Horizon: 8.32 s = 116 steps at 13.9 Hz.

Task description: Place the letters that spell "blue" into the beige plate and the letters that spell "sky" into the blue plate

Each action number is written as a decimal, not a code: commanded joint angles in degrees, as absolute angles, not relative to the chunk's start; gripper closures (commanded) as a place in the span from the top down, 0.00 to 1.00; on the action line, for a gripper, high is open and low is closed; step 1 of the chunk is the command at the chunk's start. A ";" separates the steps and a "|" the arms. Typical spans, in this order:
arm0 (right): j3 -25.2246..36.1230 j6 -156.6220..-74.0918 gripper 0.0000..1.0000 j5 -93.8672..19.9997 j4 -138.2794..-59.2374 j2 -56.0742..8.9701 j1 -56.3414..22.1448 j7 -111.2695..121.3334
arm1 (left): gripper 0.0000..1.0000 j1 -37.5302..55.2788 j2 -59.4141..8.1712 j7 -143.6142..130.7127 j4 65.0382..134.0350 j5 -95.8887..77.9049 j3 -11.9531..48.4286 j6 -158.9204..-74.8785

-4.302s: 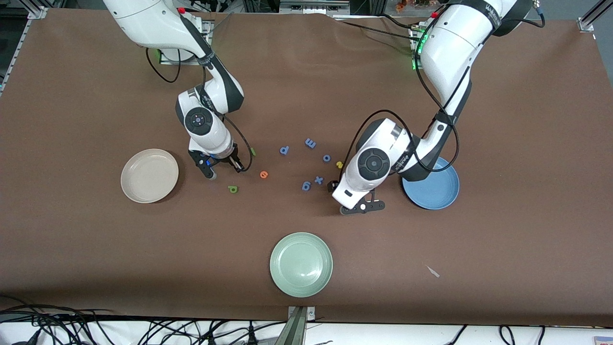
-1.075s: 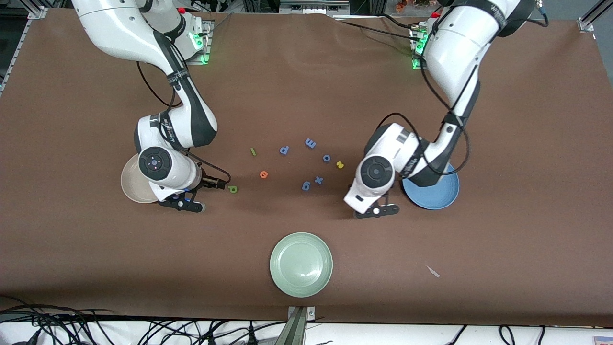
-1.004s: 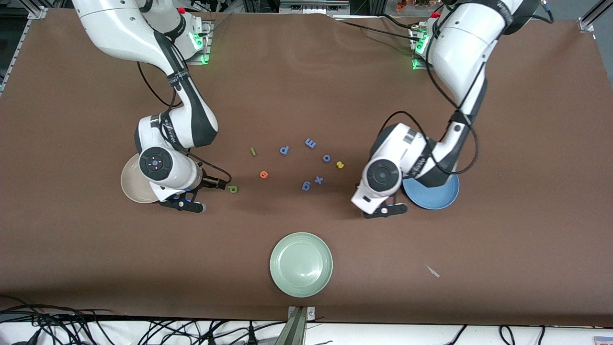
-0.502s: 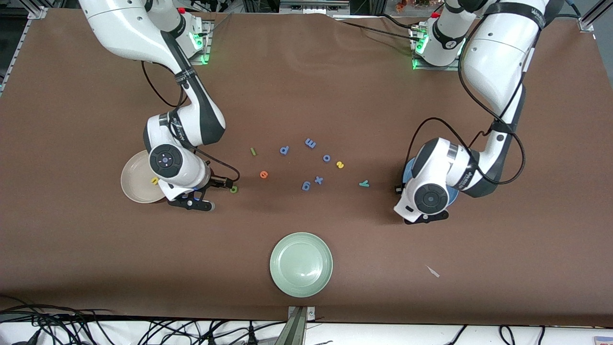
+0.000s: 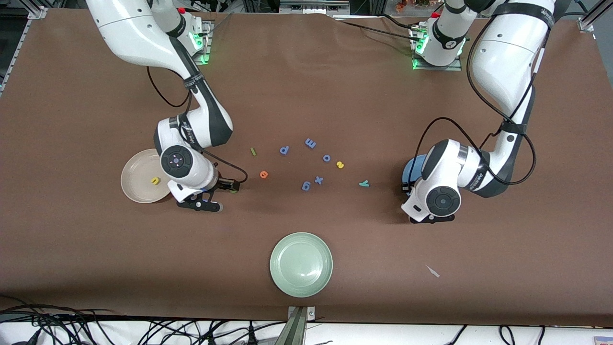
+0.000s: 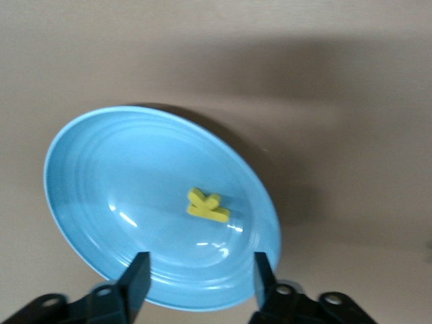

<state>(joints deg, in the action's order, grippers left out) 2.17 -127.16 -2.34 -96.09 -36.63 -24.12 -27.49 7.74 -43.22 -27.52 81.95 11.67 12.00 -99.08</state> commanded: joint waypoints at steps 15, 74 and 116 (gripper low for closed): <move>2.20 -140.01 0.92 -3.25 -102.39 -38.32 -26.45 -26.98 | 1.00 15.82 -42.36 -89.52 85.51 7.82 14.50 -115.56; -3.87 -138.43 1.00 -3.08 -120.94 -21.88 -26.10 -16.79 | 1.00 11.58 -31.64 -71.01 97.47 3.51 20.74 -118.65; 13.69 -130.08 0.00 -2.64 -114.96 -22.76 -31.99 -12.15 | 0.00 -4.12 -31.72 -46.59 102.13 12.48 19.42 -113.55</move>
